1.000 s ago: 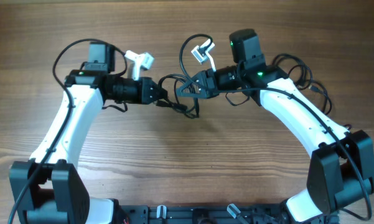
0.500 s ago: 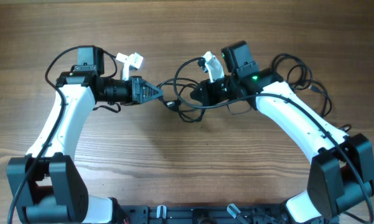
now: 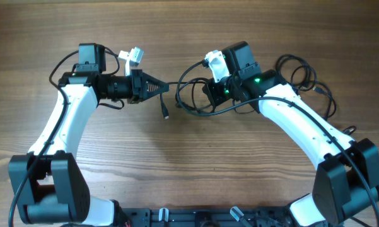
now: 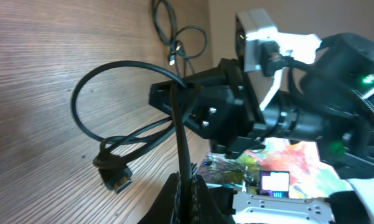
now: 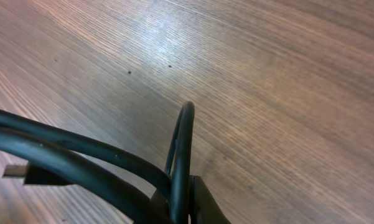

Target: Untangle cables

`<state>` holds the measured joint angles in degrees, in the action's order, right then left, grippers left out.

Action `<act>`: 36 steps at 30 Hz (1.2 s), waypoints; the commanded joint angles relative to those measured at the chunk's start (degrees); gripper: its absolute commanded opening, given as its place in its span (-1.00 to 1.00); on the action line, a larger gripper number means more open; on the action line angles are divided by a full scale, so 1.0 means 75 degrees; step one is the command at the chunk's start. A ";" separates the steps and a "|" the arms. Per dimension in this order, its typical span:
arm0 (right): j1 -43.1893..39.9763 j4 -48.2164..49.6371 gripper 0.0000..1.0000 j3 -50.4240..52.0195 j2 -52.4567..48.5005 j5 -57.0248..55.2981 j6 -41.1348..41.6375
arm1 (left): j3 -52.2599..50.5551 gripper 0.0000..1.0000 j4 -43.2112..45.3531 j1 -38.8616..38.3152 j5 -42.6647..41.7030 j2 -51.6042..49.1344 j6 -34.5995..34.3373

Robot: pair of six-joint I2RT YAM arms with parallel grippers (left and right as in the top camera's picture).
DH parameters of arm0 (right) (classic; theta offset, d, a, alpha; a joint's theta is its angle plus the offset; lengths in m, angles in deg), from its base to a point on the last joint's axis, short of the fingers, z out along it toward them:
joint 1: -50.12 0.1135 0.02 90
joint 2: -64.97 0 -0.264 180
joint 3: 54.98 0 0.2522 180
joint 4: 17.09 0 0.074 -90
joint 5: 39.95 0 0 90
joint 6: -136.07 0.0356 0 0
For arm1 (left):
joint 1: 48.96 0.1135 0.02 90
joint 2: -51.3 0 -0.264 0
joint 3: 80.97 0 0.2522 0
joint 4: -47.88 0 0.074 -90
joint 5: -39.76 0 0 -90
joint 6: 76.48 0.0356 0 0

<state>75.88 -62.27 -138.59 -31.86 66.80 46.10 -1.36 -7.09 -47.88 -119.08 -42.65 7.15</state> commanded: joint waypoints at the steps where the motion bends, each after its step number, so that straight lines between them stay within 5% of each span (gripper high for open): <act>1: -0.0536 -0.0283 -0.89 0.0268 -0.0192 -0.2667 -0.0154 | 0.0064 -0.92 0.0064 0.0443 -0.0274 0.0181 -0.0044; 5: -0.0539 -0.0280 -0.89 0.0268 -0.0192 -0.1722 -0.0152 | 0.0064 -0.92 -0.0280 0.0423 0.2780 0.0181 -0.0073; 11: -0.0536 -0.0239 -0.88 0.0268 -0.0195 0.2970 -0.0187 | 0.0061 -0.63 -0.0653 0.0423 0.5721 0.0181 -0.1460; 15: -0.0536 -0.0216 -0.84 0.0268 -0.0195 0.4275 -0.0181 | 0.0061 0.15 -0.0650 0.0423 0.5761 0.0175 -0.1617; 19: -0.0536 -0.0207 -0.66 0.0268 -0.0195 0.4765 -0.0119 | -0.0061 0.39 -0.0659 0.0423 0.5668 0.0175 -0.1614; 23: -0.0536 -0.0134 0.08 0.0268 -0.0195 0.4972 0.0090 | -0.0259 0.56 -0.0653 0.0396 0.5348 0.0175 -0.1609; 25: -0.0536 -0.0052 0.43 0.0268 -0.0195 0.4852 0.0204 | -0.0286 0.57 -0.0659 0.0329 0.5327 0.0175 -0.1580; 31: -0.0536 -0.0058 0.46 0.0268 -0.0195 0.4278 0.0227 | -0.0286 0.57 -0.0729 -0.0131 0.5330 0.0175 -0.1585; 36: -0.0536 -0.0312 0.45 0.0274 -0.0195 0.4141 0.0227 | -0.0338 0.29 -0.0947 -0.0711 0.6035 0.0172 -0.1594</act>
<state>71.70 -63.91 -136.60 -32.69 99.48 47.52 -3.09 -13.80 -50.85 -77.77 -42.55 -4.77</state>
